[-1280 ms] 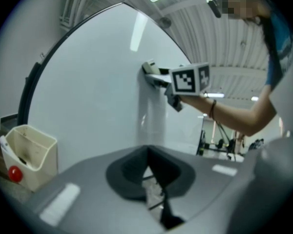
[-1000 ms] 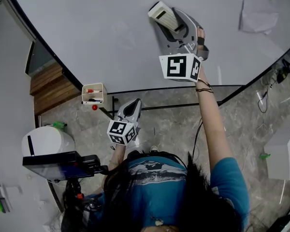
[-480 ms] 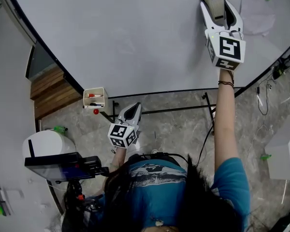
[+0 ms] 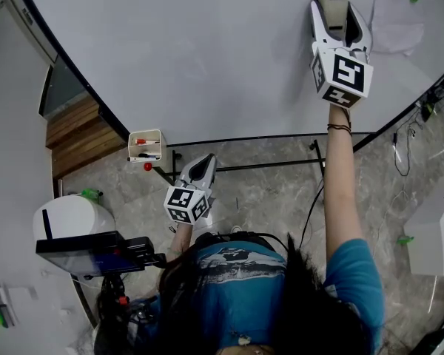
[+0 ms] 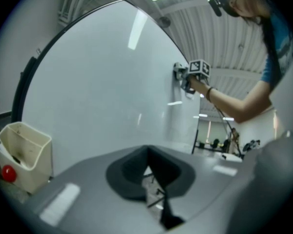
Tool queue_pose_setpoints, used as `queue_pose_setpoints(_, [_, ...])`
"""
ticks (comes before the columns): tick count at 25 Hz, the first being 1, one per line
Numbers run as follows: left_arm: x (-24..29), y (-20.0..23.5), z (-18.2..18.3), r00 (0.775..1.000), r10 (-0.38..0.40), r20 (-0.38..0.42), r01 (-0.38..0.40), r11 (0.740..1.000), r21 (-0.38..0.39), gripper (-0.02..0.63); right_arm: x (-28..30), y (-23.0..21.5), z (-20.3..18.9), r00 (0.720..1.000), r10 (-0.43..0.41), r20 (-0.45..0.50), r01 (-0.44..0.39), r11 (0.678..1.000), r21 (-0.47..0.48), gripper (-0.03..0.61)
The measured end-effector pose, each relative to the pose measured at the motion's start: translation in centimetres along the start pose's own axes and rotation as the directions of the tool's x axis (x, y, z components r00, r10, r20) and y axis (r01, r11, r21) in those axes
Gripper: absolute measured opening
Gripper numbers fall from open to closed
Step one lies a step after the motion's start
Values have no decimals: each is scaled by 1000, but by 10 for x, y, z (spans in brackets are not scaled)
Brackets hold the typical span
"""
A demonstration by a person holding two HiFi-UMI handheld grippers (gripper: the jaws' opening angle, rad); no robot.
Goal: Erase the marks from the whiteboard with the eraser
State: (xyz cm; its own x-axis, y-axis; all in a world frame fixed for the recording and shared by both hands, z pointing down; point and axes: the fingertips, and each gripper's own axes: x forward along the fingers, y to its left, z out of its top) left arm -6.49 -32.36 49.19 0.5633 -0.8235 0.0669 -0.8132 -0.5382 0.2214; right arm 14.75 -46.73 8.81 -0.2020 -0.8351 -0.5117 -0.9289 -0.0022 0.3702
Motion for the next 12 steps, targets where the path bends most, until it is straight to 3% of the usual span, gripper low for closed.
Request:
queue_pose_setpoints(8, [1, -4, 1, 1000, -7, -3, 7, 1000, 2, 3, -17, 75, -11, 999, 49, 17, -47, 996, -76, 264])
queue_pose_setpoints(12, [0, -5, 2, 1000, -7, 0, 7, 1000, 4, 3, -33, 132, -21, 992, 128, 1, -126, 979, -159, 264])
